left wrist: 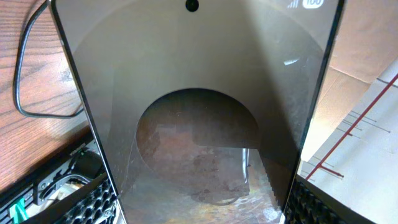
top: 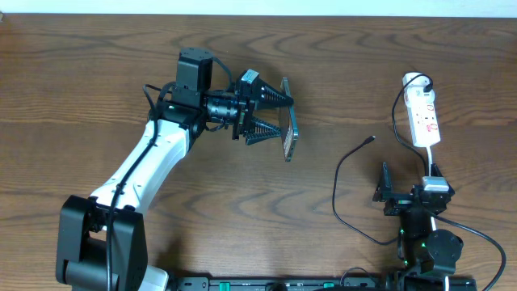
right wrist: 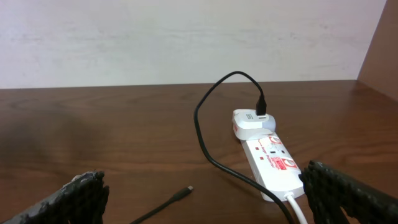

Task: Plug charger to phone and switch on socket
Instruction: 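Hold the phone upright with the left gripper, adjusting its tilt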

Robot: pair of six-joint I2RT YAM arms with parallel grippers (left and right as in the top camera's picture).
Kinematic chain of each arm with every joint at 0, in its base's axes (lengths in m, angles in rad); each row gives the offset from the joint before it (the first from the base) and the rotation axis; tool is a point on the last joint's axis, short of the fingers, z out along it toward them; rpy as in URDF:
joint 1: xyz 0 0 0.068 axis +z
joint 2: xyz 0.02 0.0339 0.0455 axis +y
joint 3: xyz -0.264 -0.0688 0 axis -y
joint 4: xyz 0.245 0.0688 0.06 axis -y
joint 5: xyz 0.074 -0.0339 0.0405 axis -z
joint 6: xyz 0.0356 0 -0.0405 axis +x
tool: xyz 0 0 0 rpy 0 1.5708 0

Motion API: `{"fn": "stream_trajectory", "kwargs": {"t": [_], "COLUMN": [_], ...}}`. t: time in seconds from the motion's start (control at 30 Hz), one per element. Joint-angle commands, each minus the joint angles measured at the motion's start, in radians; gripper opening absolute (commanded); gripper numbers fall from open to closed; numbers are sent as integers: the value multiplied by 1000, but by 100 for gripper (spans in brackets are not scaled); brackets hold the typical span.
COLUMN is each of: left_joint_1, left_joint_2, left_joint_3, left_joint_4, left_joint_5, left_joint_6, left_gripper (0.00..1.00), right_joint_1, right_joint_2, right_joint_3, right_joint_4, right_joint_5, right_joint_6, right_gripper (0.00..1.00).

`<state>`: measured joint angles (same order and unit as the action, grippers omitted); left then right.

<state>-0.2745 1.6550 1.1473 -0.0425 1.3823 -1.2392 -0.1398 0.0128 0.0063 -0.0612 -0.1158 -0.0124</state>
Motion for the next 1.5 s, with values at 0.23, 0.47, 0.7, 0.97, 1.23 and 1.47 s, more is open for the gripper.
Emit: {"fn": "stream_trajectory", "kwargs": {"t": [0.23,0.47,0.7,0.97,1.23,1.47], "left_joint_1": [8,8,8,8,8,8], "left_joint_2": [3,3,3,3,3,3], "left_joint_3": [22,22,22,22,22,22], "left_joint_4": [30,96,189,210,209,209], "left_joint_5": [43,49,74,72,49,-19], "left_joint_6": [-11,-8,34,138,273,356], "left_gripper": [66,65,65,65,65,65], "right_joint_1": [-1,-1,-1,-1,-1,-1], "right_joint_2": [-6,-6,-6,-6,-6,-6], "right_joint_3": [-1,-1,-1,-1,-1,-1], "right_joint_4": [-3,-3,-3,-3,-3,-3], "right_joint_5": [2,2,2,2,2,2], "right_joint_6": [-11,-11,-11,-11,-11,-11], "right_gripper": [99,99,99,99,99,99]}}
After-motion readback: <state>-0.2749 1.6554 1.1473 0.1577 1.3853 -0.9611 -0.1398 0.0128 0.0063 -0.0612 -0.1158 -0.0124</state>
